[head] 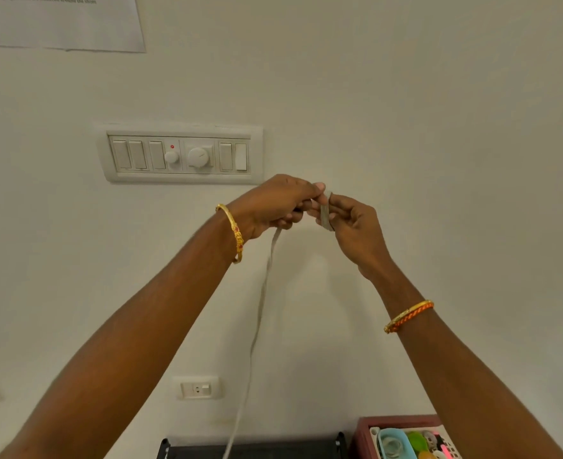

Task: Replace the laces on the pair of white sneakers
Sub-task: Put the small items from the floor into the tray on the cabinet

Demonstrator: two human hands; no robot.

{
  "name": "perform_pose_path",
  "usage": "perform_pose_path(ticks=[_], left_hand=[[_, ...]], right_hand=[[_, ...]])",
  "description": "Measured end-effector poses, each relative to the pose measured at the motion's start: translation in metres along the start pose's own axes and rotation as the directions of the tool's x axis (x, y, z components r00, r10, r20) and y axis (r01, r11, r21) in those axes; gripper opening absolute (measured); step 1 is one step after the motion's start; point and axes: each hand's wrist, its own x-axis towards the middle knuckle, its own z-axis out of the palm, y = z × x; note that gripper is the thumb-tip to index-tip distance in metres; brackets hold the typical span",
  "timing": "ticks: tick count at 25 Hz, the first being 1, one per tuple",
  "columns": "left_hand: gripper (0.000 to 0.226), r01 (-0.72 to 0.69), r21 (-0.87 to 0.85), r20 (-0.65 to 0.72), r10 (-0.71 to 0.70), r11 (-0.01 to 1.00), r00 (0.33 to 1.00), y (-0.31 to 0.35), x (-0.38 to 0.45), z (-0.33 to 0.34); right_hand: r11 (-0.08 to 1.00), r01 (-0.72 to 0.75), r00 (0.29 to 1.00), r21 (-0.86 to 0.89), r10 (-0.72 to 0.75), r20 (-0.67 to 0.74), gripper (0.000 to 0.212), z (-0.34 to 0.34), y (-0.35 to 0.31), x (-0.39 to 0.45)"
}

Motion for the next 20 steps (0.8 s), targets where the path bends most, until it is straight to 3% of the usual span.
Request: perform_pose_path(ticks=[6, 10, 13, 16, 20], left_hand=[[0.027, -0.064, 0.14, -0.158, 0.086, 0.988, 0.984, 0.02, 0.012, -0.017], [0.026, -0.015, 0.153, -0.207, 0.047, 0.988, 0.977, 0.006, 0.021, -0.019], [0.024, 0.08, 0.083, -0.138, -0.068, 0.993, 0.988, -0.018, 0.023, -0.011], [0.02, 0.177, -0.126, -0.005, -0.179, 0.976, 0.984, -0.044, 0.02, 0.002], [0.021, 0.225, -0.316, 0.137, -0.19, 0.922, 0.972, -0.066, 0.009, 0.021]], right_hand=[[0.997, -0.039, 0.996, 0.065, 0.033, 0.086, 0.037, 0.001, -0.007, -0.016], [0.984, -0.059, 0.99, 0.169, 0.037, 0.133, 0.036, -0.003, -0.019, -0.024], [0.952, -0.096, 0.977, 0.291, 0.035, 0.209, 0.033, -0.005, -0.026, -0.027], [0.883, -0.153, 0.967, 0.444, 0.041, 0.251, 0.032, -0.005, -0.031, -0.026], [0.777, -0.182, 0.974, 0.602, 0.062, 0.216, 0.031, -0.005, -0.028, -0.021]])
